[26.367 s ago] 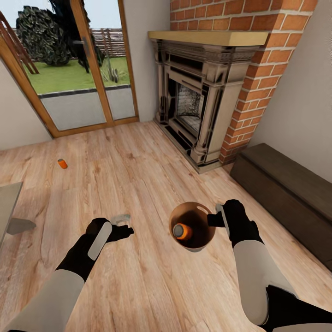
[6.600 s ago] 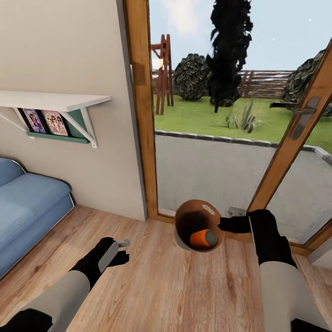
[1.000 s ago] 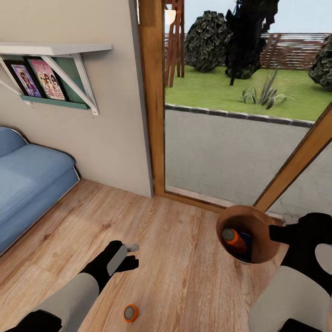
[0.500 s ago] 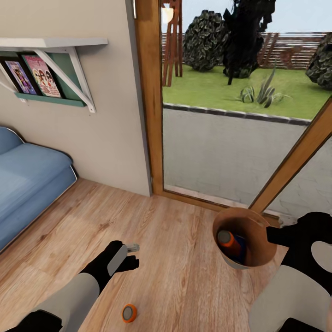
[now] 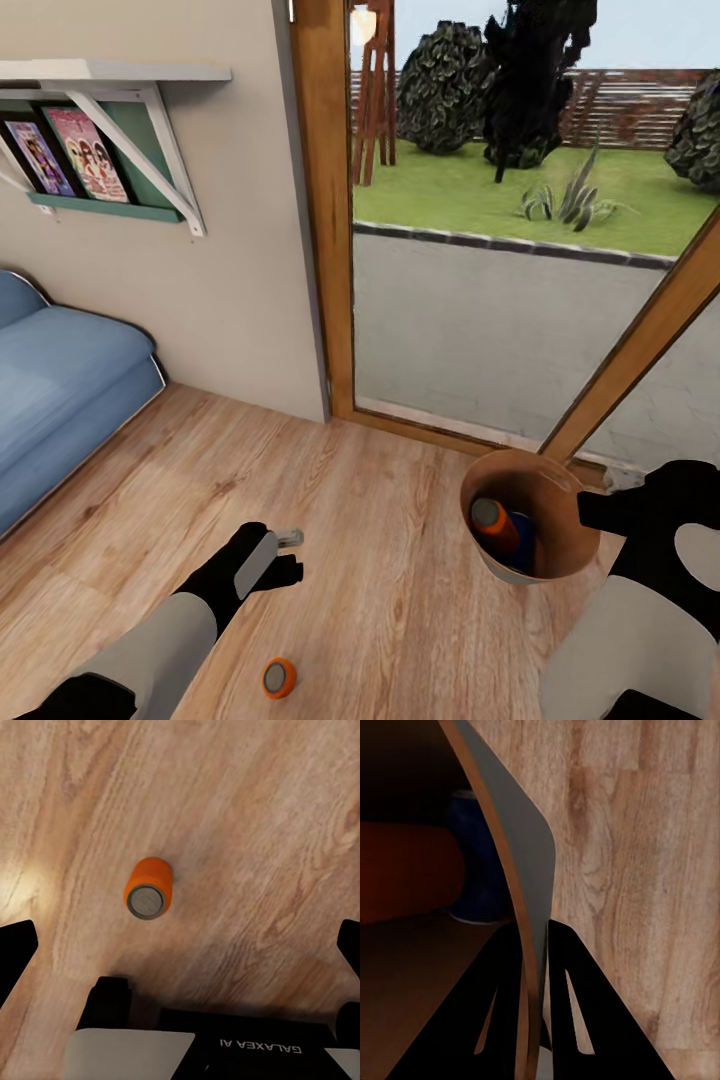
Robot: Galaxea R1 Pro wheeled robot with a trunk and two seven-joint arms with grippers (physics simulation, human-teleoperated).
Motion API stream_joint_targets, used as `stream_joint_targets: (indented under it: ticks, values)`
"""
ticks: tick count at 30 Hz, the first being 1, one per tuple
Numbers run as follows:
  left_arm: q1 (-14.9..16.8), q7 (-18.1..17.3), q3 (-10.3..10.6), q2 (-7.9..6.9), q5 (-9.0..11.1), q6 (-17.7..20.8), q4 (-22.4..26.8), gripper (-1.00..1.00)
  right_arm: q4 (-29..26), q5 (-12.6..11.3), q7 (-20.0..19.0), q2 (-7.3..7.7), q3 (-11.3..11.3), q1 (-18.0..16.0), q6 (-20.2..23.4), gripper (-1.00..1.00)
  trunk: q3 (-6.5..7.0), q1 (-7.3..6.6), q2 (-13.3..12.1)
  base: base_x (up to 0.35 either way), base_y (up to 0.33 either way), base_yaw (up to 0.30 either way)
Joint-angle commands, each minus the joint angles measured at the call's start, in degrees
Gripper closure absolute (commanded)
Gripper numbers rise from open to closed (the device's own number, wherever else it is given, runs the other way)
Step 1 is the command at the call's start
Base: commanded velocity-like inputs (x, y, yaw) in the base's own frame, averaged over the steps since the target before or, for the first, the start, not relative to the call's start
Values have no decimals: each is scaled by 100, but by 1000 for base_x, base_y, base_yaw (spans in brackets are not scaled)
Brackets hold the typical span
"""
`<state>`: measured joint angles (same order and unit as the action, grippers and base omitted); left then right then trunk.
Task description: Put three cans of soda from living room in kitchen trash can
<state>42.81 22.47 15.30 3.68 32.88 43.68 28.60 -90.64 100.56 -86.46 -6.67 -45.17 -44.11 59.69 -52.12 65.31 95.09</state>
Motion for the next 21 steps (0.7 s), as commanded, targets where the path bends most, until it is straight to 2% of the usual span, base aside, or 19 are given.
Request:
stream_joint_targets:
  ticks: [1, 14, 21]
  values:
    - [0, -1, 0, 0, 0, 0, -1, -100, -1, -25, -31, 0, 0, -2, 31, 100, -18, 22, 42, 0, 0, 0]
    - [-9, -1, -7, 39, 4, -33, -384, -100, 1, -26, -156, 18, 4, -1, 31, 100, -251, 308, 563, 0, 0, 0]
    - [-17, -212, -11, 13, 30, -87, -479, -100, 3, -28, -174, 9, 7, -1, 31, 100, -377, 461, 844, 0, 0, 0]
